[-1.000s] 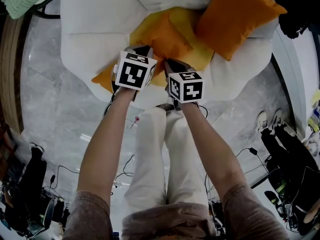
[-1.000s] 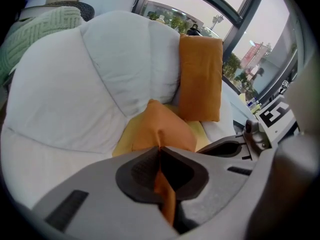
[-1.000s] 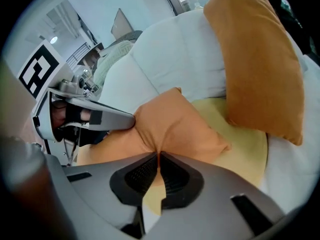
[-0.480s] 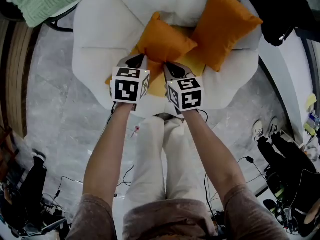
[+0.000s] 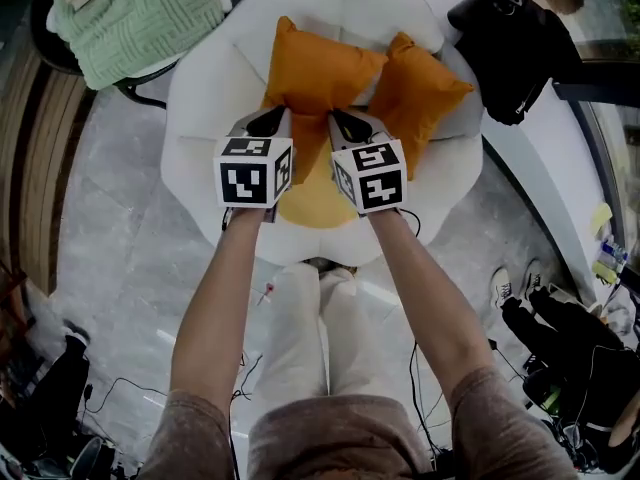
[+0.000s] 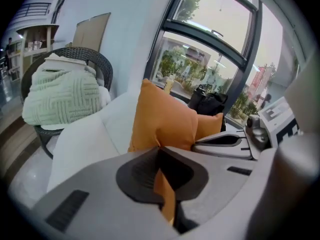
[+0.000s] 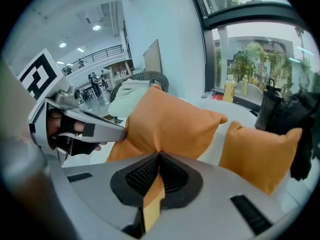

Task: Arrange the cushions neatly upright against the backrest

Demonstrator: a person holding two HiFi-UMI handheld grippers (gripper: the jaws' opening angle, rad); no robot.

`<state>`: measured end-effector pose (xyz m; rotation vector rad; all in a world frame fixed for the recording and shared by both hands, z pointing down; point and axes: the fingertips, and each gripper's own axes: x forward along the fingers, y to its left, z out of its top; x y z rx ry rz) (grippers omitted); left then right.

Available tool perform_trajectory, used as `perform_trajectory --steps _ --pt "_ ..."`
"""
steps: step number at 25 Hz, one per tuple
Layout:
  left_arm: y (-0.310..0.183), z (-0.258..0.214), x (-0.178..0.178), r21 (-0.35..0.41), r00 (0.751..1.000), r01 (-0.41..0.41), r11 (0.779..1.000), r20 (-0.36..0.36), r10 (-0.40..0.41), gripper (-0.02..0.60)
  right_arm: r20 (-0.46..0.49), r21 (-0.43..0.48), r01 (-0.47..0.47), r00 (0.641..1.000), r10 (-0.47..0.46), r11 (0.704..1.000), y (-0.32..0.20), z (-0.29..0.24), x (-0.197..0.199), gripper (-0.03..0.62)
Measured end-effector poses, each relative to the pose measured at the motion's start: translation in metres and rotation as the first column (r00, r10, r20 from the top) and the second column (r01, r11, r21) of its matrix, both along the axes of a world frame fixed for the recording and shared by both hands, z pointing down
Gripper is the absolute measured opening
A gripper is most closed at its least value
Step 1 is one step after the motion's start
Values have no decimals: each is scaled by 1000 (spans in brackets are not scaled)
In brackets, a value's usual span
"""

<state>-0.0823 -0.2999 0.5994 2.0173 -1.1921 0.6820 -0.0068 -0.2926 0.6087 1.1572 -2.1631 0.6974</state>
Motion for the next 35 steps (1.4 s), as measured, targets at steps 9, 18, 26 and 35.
perform_trajectory --steps 9,18,26,35 --pt "-27 15 -4 43 996 80 996 -50 -78 9 -84 100 93 993 -84 991 -43 8 -4 23" --pt "-35 75 -9 54 998 59 997 -42 -57 9 -103 137 120 989 -107 983 -62 62 -16 23" --pt "-38 86 2 107 999 25 994 -34 -22 12 -77 160 67 996 -55 985 -68 75 -8 25" --pt "-27 77 6 84 999 -33 996 20 31 55 -105 110 61 993 -50 992 -55 65 5 28"
